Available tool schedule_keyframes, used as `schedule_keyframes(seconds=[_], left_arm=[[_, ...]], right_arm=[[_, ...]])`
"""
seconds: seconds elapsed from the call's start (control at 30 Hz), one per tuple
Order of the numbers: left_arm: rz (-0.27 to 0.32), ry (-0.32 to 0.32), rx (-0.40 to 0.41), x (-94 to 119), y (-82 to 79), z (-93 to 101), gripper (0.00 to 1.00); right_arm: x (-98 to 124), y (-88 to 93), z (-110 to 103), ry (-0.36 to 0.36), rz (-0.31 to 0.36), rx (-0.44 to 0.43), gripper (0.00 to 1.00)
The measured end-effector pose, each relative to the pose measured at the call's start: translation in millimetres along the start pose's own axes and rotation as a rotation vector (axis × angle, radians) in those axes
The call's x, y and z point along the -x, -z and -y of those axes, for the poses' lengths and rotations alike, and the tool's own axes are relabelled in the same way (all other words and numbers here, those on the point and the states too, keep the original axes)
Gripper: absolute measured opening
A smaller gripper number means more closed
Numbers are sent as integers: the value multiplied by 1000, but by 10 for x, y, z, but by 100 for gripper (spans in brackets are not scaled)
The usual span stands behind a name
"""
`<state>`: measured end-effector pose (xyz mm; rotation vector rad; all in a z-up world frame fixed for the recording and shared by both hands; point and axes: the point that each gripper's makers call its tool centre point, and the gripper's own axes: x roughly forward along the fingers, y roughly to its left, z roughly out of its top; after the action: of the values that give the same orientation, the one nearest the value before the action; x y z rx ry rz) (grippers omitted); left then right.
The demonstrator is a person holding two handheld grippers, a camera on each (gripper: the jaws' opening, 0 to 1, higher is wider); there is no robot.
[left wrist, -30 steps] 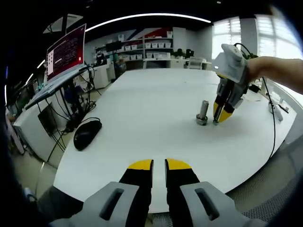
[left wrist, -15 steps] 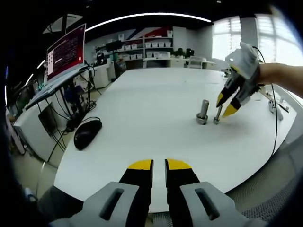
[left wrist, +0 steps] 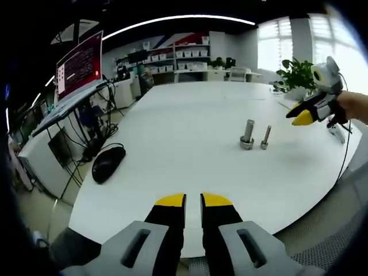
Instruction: Place the washer onto the threaded stud by aligning its center hole with the stud, sliding it down to the base, and recovering from edge contact or off-axis alignment until the washer reaches the visible bottom stop.
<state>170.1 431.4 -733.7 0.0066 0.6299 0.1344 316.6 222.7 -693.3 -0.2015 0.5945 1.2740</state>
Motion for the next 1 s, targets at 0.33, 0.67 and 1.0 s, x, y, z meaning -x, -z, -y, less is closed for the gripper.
schedule_keyframes(seconds=[0.33,0.67,1.0], left_arm=[[54,-1,13,34,-92,-8,7],[72,30,6,37,-131,47,7],[67,64,15,23,-126,105,9]], right_arm=[[656,-74,-192,52,216,-130,38],[1053,181,-432,214,266,-82,41],[1237,513,-480,407,199,-4,49]])
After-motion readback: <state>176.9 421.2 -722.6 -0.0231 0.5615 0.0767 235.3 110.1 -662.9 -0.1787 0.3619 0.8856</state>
